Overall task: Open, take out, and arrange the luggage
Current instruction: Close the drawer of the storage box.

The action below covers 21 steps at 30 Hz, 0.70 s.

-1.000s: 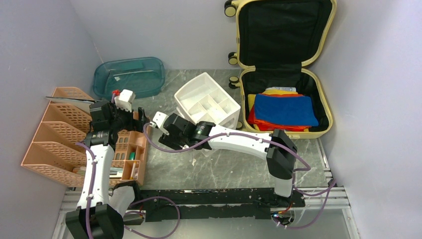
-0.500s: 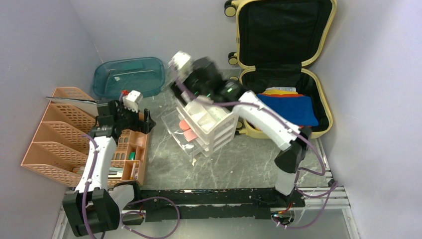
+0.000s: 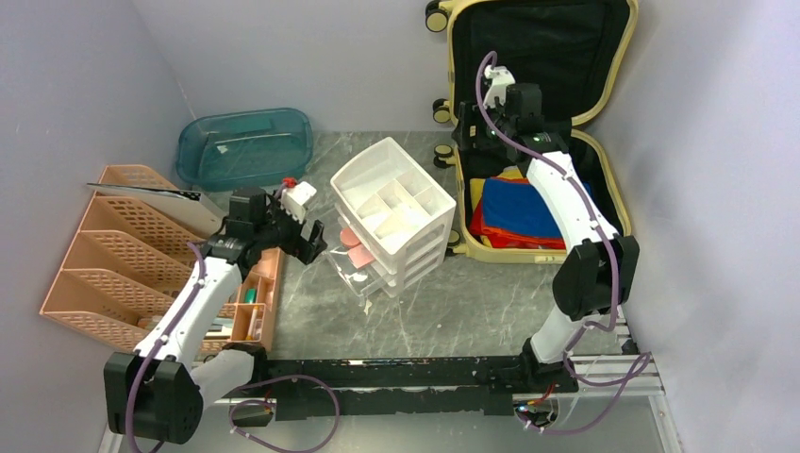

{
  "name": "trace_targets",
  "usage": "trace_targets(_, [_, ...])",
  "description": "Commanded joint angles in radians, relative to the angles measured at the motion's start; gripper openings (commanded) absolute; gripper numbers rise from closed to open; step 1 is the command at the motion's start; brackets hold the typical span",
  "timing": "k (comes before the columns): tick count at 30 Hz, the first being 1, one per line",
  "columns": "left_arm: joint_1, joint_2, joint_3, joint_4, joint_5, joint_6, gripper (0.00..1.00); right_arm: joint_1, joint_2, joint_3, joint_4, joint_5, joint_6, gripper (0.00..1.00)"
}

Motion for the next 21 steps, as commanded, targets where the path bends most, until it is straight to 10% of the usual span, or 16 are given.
trace_targets(1, [-0.039,0.002,-0.038,0.057,-0.006,0.043,1.00,-0.030,0.021,-0.016,0.083,-0.117,0.031,0.74])
trace_targets(21, [-0.083,-0.096,-0.003,-0.190,0.219,0.322,0.92,-0.087,0.249,-0.027,0.031,-0.525,0.021,0.66])
